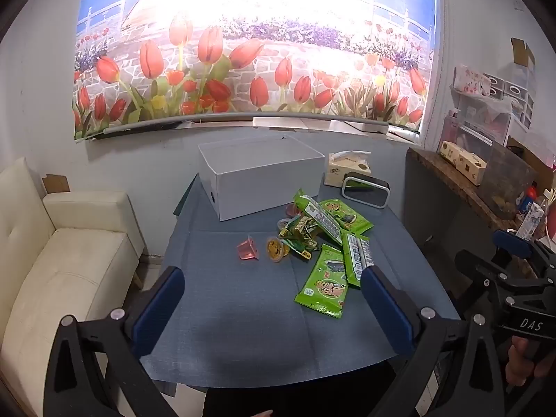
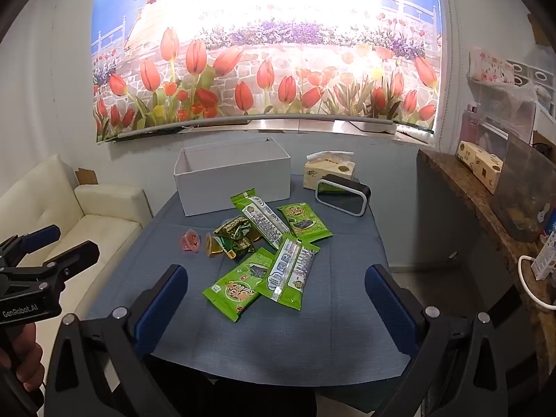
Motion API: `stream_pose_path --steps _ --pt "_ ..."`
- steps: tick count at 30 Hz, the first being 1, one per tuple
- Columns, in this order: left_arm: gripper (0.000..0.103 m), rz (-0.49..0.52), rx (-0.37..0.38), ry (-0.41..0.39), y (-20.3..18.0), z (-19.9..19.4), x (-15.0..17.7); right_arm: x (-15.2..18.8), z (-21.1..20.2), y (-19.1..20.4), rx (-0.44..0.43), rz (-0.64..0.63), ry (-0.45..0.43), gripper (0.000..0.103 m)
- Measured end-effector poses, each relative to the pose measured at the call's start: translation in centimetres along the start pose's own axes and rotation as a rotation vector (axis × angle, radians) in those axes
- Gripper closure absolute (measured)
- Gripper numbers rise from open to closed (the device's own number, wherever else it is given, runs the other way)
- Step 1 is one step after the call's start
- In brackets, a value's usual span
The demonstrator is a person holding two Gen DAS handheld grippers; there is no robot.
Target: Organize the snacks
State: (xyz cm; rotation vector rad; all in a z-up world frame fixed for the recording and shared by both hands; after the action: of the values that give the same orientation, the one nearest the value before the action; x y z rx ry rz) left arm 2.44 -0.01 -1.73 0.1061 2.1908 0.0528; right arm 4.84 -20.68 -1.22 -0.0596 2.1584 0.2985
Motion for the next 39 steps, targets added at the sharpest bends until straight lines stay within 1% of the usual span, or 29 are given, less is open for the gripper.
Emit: stream_pose_path --steps 5,6,13,39 --pt "0.0 -0.001 0.005 -0.001 0.24 0.01 -0.14 -0.03 -0.09 0.07 -0.003 0.001 0.001 0.0" --pt "0.0 -0.006 0.008 -0.012 0.3 -0.19 0.22 -0.06 -0.11 0.08 -0.003 0.001 0.0 0.0" --pt "0.0 -0.002 0.004 -0.006 0.1 -0.62 0.15 0.04 0.09 0.1 0.0 -0.003 -0.004 0.0" --pt "0.0 0.01 0.001 -0.004 -0.05 -0.22 -0.19 -0.12 -0.28 -0.05 0.001 -0.007 -0.012 0.0"
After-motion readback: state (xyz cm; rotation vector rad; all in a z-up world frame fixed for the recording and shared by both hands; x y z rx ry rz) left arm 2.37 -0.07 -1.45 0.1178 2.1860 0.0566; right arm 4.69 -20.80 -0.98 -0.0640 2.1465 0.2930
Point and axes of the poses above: each gripper's, at about its wrist camera, not at the fingertips, and z roughly the way its jaws point, y to its left, x to its underside, the point moved 3 cm from there along z, roughly the way its jaws point, and after that the axes turned 11 degrees about z, right-handed, at the moved point
